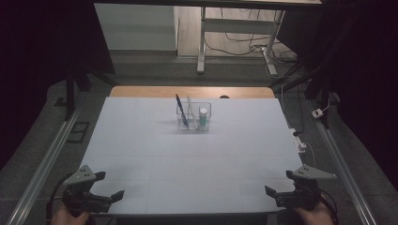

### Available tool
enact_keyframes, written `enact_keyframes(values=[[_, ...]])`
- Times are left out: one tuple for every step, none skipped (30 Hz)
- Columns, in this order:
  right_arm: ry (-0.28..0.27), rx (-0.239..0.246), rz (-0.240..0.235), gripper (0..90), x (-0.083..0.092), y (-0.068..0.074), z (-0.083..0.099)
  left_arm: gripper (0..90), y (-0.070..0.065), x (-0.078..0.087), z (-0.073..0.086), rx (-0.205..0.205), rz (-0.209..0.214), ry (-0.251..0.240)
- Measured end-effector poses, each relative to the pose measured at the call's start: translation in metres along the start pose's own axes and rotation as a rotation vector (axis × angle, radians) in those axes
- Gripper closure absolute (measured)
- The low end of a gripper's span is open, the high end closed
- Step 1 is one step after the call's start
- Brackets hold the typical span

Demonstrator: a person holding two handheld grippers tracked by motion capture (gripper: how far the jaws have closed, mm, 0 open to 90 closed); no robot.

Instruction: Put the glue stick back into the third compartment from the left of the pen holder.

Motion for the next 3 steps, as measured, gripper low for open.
enact_keyframes(values=[[0.006,-0.005,0.002,0.0,0.0,0.0,0.0005,0.0,0.0,-0.0001,0.0,0.0,0.0,0.001],[0.007,-0.005,0.002,0.0,0.0001,0.0,0.0006,0.0,0.0,-0.0002,-0.0004,0.0,0.002,-0.001],[0.008,-0.002,0.006,0.0,0.0001,0.0002,0.0008,0.0,0.0,-0.0004,-0.0008,0.001,0.004,-0.001]])
Point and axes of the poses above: each handheld gripper's, and its own axes: x roughly backward along the jaws, z roughly out of its underside, y roughly to its left, the point moved 3 cm from there along -x, roughly forward along the jaws, and after that the axes turned 6 degrees about z, right-handed, at the moved point
